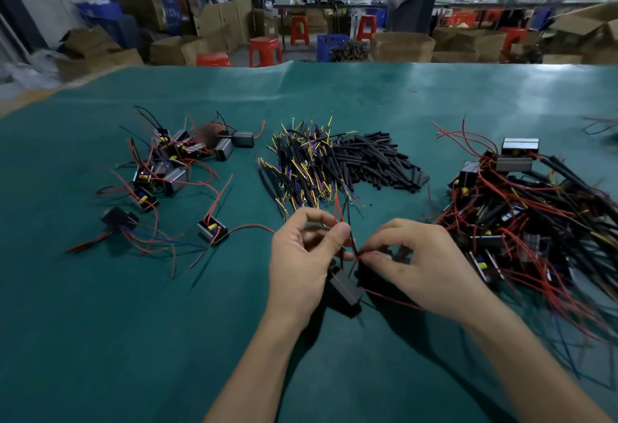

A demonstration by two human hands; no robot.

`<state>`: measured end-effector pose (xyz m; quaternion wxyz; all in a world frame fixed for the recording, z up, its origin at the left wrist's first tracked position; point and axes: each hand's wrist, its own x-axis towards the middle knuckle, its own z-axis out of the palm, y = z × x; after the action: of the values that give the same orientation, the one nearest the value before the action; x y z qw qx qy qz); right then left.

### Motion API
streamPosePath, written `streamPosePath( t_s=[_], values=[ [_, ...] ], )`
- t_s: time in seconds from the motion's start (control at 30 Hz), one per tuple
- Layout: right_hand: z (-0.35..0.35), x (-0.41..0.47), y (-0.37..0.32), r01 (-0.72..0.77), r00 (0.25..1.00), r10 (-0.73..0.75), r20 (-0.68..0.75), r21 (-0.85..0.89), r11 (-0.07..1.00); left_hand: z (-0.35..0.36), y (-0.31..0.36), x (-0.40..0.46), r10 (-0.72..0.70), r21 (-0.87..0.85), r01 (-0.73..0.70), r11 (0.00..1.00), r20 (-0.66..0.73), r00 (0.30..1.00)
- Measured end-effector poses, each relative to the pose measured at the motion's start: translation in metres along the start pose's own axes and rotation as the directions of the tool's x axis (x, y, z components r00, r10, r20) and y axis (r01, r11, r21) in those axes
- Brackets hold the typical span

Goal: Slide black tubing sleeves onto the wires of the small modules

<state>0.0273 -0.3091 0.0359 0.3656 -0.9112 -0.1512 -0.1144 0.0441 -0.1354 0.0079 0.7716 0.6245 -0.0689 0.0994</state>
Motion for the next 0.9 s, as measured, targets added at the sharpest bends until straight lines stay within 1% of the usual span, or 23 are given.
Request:
streamPosePath(
  t_s=[0.13,0.23,0.37,0.43,0.57,0.7,0.83,0.9],
  values=[
    [-0.003,0.0,-0.002,-0.056,0.998,0.058,0.03,-0.081,0.995,-0.004,-0.004,0.002,0.087,0.092,-0.081,0.992,-0.06,0.994],
    [-0.004,0.0,-0.001,-0.118,0.993,0.118,-0.013,-0.094,0.988,-0.004,-0.006,0.004,0.115,0.133,-0.103,0.986,-0.087,0.99],
    [0.003,0.001,0.003,-0.194,0.979,0.188,-0.081,-0.065,0.979,-0.002,-0.004,0.002,0.125,0.15,-0.12,0.981,-0.022,0.992],
    [0.006,0.001,0.004,-0.181,0.981,0.175,-0.085,-0.066,0.981,-0.001,-0.004,0.002,0.116,0.159,-0.115,0.981,0.007,0.993],
    [0.012,0.0,0.004,-0.101,0.992,0.096,-0.076,-0.065,0.993,0.0,-0.004,0.002,0.121,0.2,-0.121,0.972,0.013,0.993],
    [0.014,0.001,0.006,-0.056,0.99,0.051,-0.135,-0.031,0.998,0.001,-0.002,0.003,0.122,0.181,-0.118,0.976,-0.008,0.993],
    [0.014,0.001,0.004,-0.037,0.989,0.036,-0.141,-0.004,0.999,0.001,-0.004,0.004,0.139,0.199,-0.131,0.971,-0.028,0.99],
    [0.012,0.001,0.004,-0.063,0.989,0.069,-0.133,0.049,0.997,-0.001,-0.005,0.005,0.142,0.173,-0.131,0.976,-0.05,0.989]
  ],
)
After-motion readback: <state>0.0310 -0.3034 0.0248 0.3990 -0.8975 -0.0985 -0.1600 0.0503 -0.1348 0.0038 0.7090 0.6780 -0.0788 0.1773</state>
